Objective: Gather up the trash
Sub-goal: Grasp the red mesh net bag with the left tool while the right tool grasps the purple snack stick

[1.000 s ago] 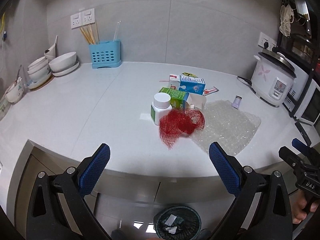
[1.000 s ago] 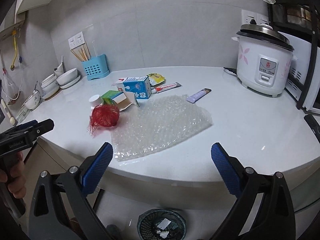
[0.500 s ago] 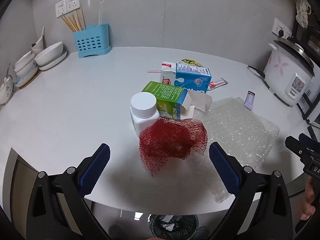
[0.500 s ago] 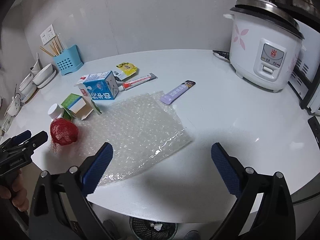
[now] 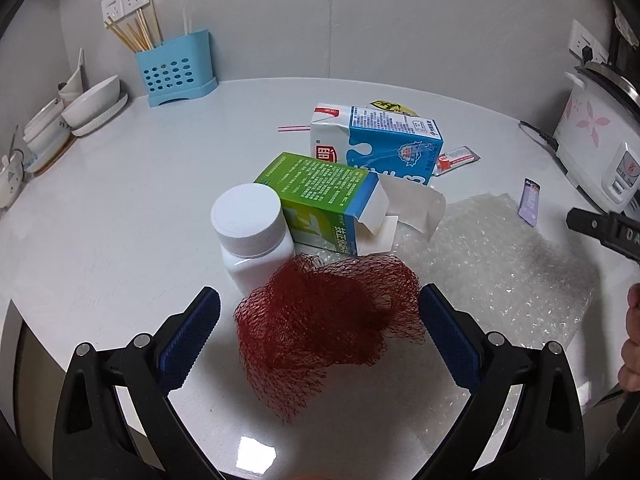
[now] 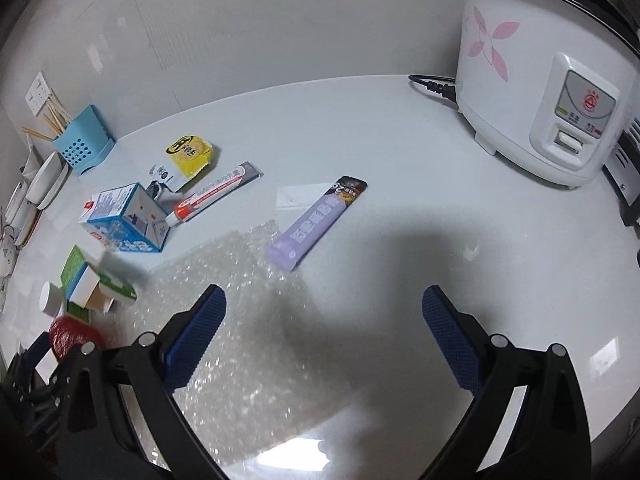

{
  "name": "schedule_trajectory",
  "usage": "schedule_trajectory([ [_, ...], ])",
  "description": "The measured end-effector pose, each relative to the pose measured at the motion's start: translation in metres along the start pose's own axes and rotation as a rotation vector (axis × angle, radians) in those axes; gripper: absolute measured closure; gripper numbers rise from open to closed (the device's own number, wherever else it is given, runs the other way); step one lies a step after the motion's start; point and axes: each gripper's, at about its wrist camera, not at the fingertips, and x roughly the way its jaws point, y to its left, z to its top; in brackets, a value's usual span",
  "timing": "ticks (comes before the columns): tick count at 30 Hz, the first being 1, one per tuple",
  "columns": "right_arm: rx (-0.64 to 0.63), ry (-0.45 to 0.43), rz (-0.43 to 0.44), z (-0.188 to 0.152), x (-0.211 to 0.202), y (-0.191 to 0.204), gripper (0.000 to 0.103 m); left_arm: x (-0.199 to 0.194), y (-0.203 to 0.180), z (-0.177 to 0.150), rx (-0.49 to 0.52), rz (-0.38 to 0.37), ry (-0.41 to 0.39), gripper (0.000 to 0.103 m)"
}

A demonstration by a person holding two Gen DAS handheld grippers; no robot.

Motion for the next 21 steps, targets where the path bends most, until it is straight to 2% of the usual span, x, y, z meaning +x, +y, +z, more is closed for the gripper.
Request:
schedule_trajectory([
  [4, -0.009, 0.060, -0.068, 0.026, 0.029, 0.005, 0.009, 0.011, -0.007, 0.003, 0.015, 0.021, 0.008, 0.007],
  [7, 0.005, 0.106, -0.075, 0.038, 0.049, 0.005, 0.012, 0.020, -0.010, 0.004, 0.014, 0.022, 0.026, 0.009],
  [12, -0.002, 0.168, -0.101, 0.046, 0.076, 0.007, 0.026, 0.029, -0.014, 0.001, 0.006, -0.018, 0.060, 0.022],
  [16, 0.001, 0.158, -0.134, 0.048, 0.083, 0.008, 0.036, 0.029, -0.012, -0.001, 0.002, -0.057, 0.078, 0.047],
  [18, 0.005, 0.149, -0.143, 0.049, 0.081, 0.007, 0.051, 0.025, -0.012, -0.002, 0.010, -0.073, 0.070, 0.061],
  [19, 0.009, 0.149, -0.146, 0.050, 0.081, 0.006, 0.055, 0.022, -0.013, -0.002, 0.012, -0.074, 0.064, 0.067],
  [21, 0.022, 0.146, -0.152, 0.050, 0.079, 0.002, 0.070, 0.017, -0.013, -0.001, 0.019, -0.074, 0.052, 0.072],
])
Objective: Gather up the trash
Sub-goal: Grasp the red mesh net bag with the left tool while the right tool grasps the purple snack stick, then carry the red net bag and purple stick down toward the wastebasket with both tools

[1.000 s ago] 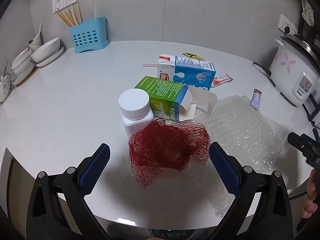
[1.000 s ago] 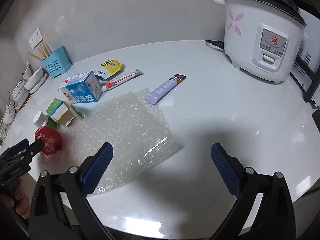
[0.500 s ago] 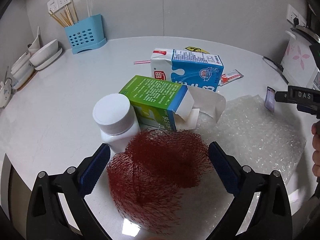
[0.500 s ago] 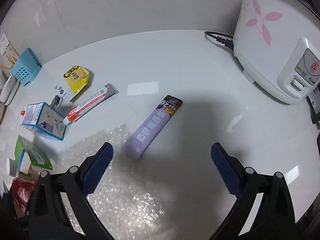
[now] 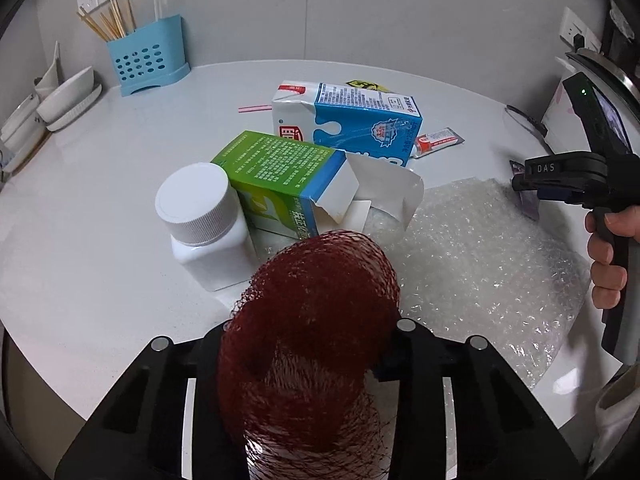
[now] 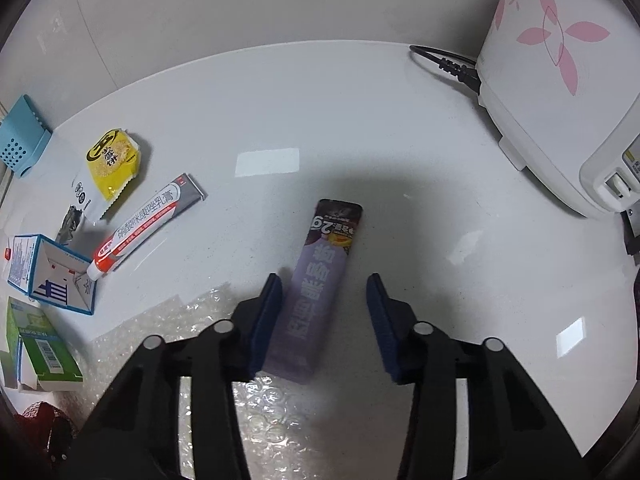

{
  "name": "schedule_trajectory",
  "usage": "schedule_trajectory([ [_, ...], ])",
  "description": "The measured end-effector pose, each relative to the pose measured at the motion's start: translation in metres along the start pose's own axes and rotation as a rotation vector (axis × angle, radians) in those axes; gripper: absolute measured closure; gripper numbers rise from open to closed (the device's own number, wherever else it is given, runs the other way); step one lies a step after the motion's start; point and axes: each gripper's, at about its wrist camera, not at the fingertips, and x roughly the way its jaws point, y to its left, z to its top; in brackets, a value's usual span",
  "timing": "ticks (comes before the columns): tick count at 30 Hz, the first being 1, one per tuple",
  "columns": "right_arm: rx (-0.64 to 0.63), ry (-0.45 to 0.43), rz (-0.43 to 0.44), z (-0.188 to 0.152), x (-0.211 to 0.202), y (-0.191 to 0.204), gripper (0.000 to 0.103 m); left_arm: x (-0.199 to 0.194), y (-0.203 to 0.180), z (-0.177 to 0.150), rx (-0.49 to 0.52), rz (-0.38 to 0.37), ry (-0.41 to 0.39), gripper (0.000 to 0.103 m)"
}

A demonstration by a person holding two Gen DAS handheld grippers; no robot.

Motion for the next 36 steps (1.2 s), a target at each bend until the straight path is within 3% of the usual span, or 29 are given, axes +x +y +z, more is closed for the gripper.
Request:
schedule_trajectory([
  [2, 0.016, -0.004, -0.006, -0.001, -0.001, -0.006, 0.080, -0.004, -0.001, 0.000, 0.007, 0.003, -0.012, 0.078],
  [9, 0.041, -0.037, 0.006, -0.008, -0.010, -0.014, 0.087, -0.017, 0.004, -0.002, 0.029, -0.015, -0.036, 0.092],
  [24, 0.070, -0.187, 0.033, -0.026, -0.069, -0.035, 0.087, -0.048, 0.002, -0.009, 0.054, -0.043, -0.079, 0.092],
  [36, 0.026, -0.282, 0.125, -0.077, -0.144, -0.028, 0.087, -0.096, -0.003, -0.015, 0.061, -0.066, -0.131, 0.092],
])
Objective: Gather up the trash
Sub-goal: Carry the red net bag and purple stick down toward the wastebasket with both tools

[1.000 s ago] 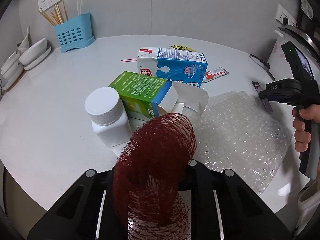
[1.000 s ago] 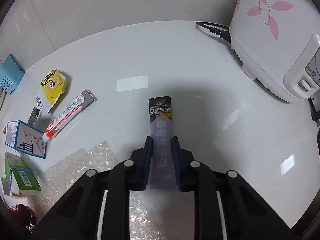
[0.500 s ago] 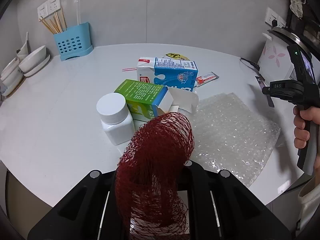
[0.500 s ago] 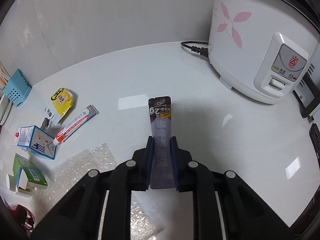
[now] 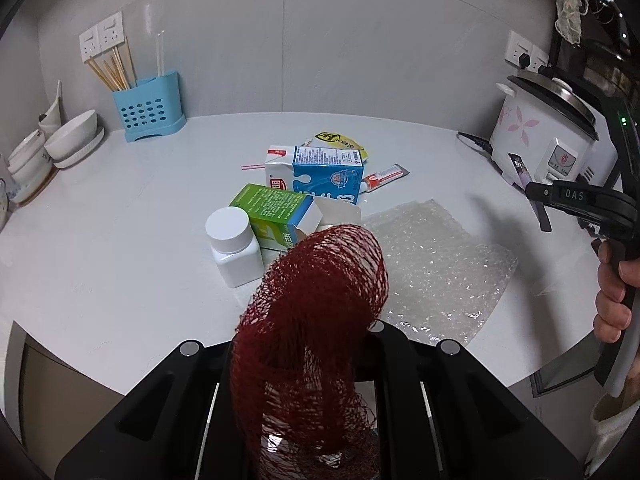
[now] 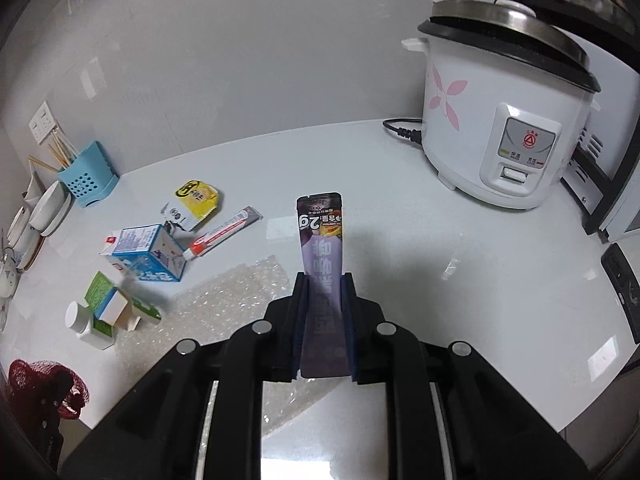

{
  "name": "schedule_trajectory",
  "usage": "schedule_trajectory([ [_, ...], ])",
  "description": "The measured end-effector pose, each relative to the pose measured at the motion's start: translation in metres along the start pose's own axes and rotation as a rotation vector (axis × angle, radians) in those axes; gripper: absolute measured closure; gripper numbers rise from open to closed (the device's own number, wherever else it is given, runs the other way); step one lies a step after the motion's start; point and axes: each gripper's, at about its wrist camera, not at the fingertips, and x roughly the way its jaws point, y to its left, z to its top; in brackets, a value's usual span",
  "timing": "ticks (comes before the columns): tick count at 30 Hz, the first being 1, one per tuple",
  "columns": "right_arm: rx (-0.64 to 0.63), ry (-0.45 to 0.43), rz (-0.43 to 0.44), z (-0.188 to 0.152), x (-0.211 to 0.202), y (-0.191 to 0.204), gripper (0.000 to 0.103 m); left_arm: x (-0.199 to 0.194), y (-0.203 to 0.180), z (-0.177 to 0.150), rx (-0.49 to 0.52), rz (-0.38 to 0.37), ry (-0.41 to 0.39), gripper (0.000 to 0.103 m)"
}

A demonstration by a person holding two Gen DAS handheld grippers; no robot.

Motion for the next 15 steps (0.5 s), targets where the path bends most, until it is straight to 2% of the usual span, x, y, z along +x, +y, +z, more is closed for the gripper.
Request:
schedule_trajectory([
  [7, -0.044, -0.065, 0.024, -0.029, -0.051, 0.014, 0.087, -0.034, 0.002, -0.006, -0.003, 0.010, -0.036, 0.092],
  [15, -0.064, -0.093, 0.061, -0.068, -0.084, 0.019, 0.087, -0.060, 0.005, -0.031, 0.001, -0.001, -0.047, 0.092],
])
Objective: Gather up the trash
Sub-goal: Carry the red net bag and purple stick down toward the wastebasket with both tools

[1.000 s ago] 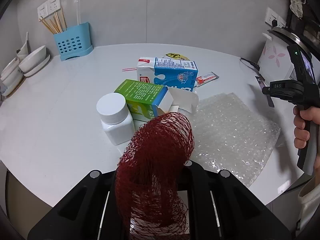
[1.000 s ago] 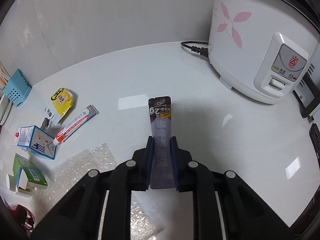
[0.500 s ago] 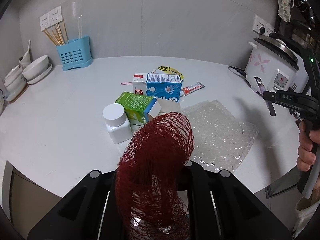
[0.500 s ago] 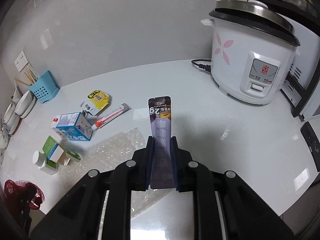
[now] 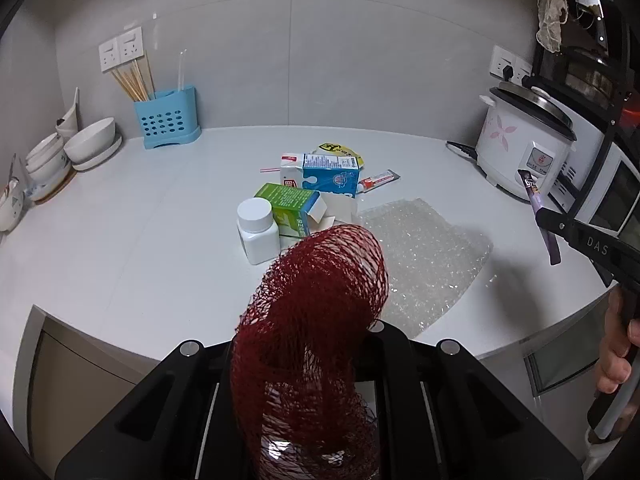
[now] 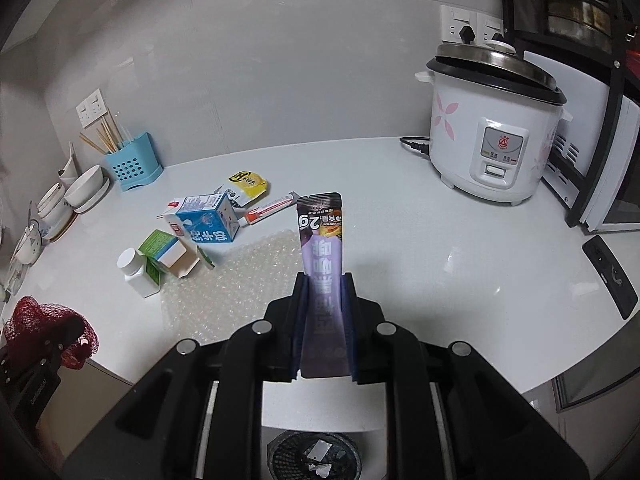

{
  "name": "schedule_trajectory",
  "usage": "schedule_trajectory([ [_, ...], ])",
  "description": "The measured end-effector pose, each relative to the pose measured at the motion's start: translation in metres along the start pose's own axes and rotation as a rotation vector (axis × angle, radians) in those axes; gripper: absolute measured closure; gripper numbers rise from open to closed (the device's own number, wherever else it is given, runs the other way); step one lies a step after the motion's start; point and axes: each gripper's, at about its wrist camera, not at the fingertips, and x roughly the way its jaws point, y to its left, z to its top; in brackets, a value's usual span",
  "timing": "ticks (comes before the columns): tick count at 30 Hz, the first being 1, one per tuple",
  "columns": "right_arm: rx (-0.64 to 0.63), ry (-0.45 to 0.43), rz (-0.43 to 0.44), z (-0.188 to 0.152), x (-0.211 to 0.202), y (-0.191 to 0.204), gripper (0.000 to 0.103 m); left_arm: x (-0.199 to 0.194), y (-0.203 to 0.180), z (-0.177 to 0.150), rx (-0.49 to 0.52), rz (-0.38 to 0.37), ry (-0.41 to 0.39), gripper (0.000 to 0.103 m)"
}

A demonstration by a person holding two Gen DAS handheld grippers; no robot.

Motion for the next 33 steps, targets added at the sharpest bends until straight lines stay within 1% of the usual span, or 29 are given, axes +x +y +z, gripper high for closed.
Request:
schedule_trajectory([
  [4, -0.026, -0.030, 0.006, -0.023, -0.018, 0.009, 0.087, -0.011, -0.001, -0.017, 0.013, -0.008, -0.004, 0.092],
  [8, -0.040, -0.042, 0.026, -0.048, -0.030, 0.017, 0.087, -0.023, -0.003, -0.039, 0.031, -0.023, -0.009, 0.092],
  [12, -0.056, -0.052, 0.041, -0.078, -0.041, 0.025, 0.087, -0.034, -0.001, -0.061, 0.025, -0.050, -0.011, 0.092],
  [14, -0.071, -0.038, 0.065, -0.096, -0.045, 0.029, 0.087, -0.037, 0.000, -0.072, 0.024, -0.065, -0.007, 0.092],
  [18, -0.100, -0.050, 0.062, -0.130, -0.052, 0.036, 0.087, -0.040, 0.001, -0.095, 0.027, -0.085, 0.002, 0.092],
  [23, -0.125, -0.053, 0.063, -0.169, -0.054, 0.042, 0.087, -0.034, 0.004, -0.126, 0.019, -0.108, 0.031, 0.092],
  [27, -0.142, -0.054, 0.073, -0.199, -0.052, 0.047, 0.087, -0.023, 0.009, -0.150, 0.009, -0.111, 0.051, 0.092],
  [30, -0.155, -0.043, 0.081, -0.221, -0.046, 0.053, 0.087, -0.013, 0.013, -0.170, -0.003, -0.120, 0.068, 0.092],
  [33, -0.159, -0.029, 0.086, -0.244, -0.035, 0.059, 0.087, -0.001, 0.016, -0.191, -0.005, -0.113, 0.079, 0.092],
])
